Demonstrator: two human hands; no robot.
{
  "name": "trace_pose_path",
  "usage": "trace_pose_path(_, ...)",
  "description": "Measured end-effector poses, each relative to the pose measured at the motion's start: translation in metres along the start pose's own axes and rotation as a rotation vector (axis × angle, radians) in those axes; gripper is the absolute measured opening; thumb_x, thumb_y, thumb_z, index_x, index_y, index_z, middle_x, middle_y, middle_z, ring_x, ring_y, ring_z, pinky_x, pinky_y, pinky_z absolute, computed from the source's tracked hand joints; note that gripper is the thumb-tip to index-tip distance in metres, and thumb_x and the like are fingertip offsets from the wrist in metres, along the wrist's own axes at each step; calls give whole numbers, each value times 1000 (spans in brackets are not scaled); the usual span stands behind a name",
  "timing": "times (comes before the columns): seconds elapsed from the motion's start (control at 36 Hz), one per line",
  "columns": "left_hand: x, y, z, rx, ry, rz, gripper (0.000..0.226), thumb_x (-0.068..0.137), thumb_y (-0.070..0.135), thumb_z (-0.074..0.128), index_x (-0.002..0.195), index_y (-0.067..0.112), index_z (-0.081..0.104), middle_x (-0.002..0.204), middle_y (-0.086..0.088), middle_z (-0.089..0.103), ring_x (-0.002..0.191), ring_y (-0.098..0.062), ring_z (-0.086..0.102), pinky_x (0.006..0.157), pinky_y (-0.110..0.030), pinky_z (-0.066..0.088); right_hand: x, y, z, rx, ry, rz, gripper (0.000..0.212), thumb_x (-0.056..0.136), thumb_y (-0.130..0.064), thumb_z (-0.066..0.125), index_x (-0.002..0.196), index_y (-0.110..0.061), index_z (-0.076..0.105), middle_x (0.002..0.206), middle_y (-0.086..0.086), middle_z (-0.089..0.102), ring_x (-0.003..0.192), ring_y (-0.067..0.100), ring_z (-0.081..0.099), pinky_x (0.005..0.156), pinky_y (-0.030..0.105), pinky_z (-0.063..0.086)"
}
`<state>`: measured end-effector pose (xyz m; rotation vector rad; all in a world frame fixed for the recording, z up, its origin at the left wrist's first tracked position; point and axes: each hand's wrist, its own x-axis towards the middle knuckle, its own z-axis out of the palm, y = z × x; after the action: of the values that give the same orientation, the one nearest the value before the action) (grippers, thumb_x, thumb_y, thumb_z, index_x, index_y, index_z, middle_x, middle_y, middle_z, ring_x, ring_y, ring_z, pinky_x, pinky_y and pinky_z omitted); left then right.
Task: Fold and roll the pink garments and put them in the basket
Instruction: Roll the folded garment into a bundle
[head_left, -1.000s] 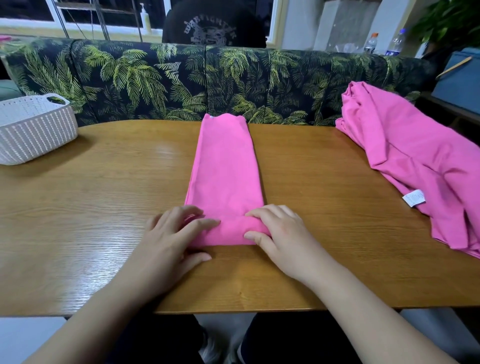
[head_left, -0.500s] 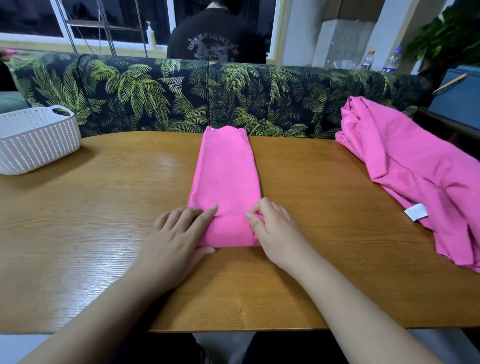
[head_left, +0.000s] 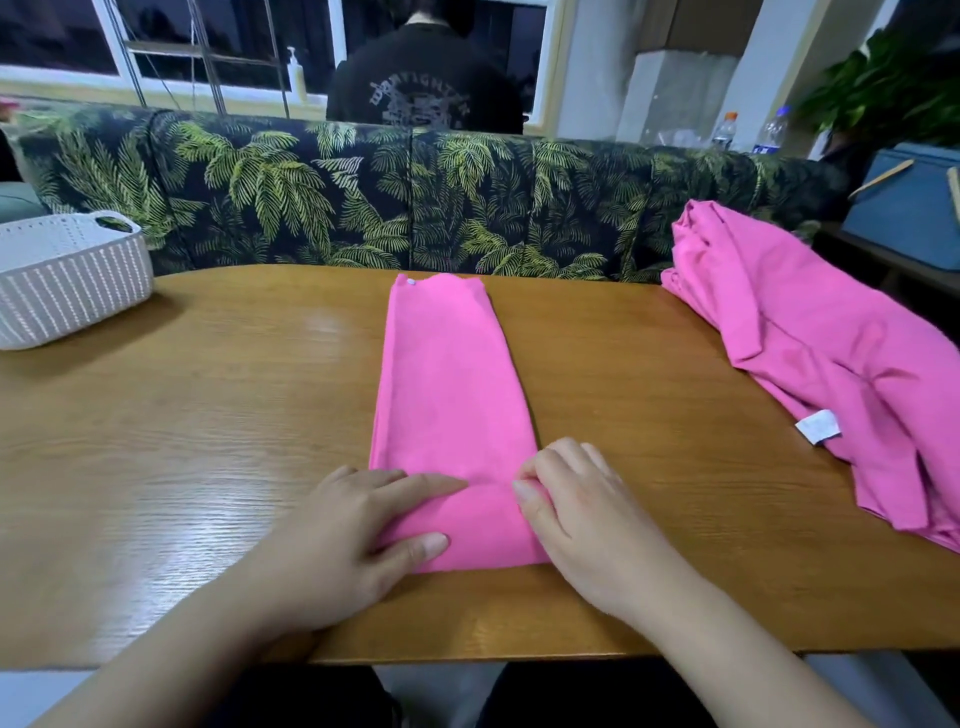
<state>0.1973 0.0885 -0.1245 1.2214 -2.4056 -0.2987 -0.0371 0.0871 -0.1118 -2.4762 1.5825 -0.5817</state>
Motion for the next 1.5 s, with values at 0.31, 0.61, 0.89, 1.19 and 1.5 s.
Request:
trace_pose_path(0.31,1,6,-6,34,-42,-49,72,79,83,15,131,48,50,106,25,42,105,3,40,95,-34,35,-25,4,18,-98,227,-248,54,80,-61,48,117,-22,46,114,-6,42,106,13,42,96,27,32)
trace_pose_path(0.61,7,14,1,381,212,185,52,85,62,47,122,26,51,109,6,55,95,-17,56,78,-35,36,8,9,2,96,-31,-117,90,74,-85,16,130,-25,54,117,-11,49,113,4,37,96,25,34)
trace_pose_path(0.89,15,12,13,337,295,48,44,87,61,41,114,27,51,104,6,57,94,-17,52,74,-39,46,35,6,-8,8,-117,-92,93,70,-81,7,129,-26,54,125,-11,54,117,8,43,97,29,29)
trace_pose_path(1.19,45,-11,-2,57,93,-75,88,80,81,8,119,24,63,106,7,62,101,-19,59,85,-42,49,19,-2,9,-187,258,-240,34,86,-46,48,110,-24,53,109,-4,55,106,15,47,99,31,32)
trace_pose_path(1.5,42,-24,-2,-82,228,20,59,80,76,44,107,26,55,100,16,53,88,3,49,77,-15,38,30,-1,23,-232,244,-113,69,59,-34,87,118,-15,56,114,2,58,112,21,53,96,38,47)
